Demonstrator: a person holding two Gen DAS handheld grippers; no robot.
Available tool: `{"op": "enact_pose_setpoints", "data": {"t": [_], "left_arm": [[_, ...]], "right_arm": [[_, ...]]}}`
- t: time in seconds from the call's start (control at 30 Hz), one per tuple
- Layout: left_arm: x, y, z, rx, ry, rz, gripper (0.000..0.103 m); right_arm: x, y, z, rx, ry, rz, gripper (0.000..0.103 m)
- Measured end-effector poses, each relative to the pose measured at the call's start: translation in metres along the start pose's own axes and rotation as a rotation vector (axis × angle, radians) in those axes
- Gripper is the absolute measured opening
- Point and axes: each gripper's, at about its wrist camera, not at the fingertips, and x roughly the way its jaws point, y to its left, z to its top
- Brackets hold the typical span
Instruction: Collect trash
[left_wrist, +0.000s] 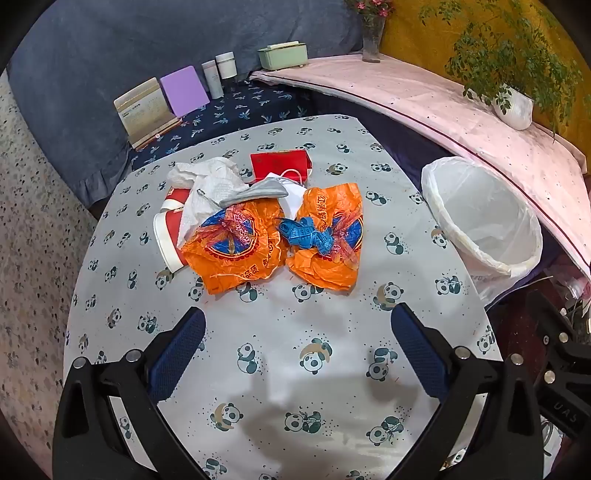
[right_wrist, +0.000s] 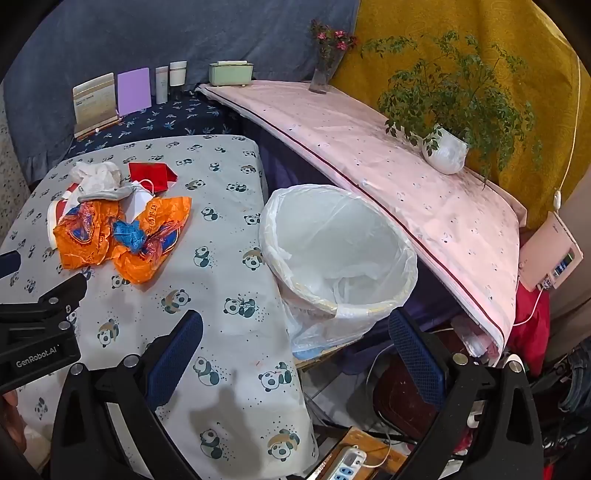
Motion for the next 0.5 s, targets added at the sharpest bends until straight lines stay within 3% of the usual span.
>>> {"op": "enact_pose_setpoints", "data": {"t": [0.5], "left_arm": [[-0.0049,-0.0009,0.0020,0.006,-0.023,0.005,0.096]], "right_arm": [[-0.0029,-0.0017,0.0003,0.009,-0.006,0.002,0.096]]}}
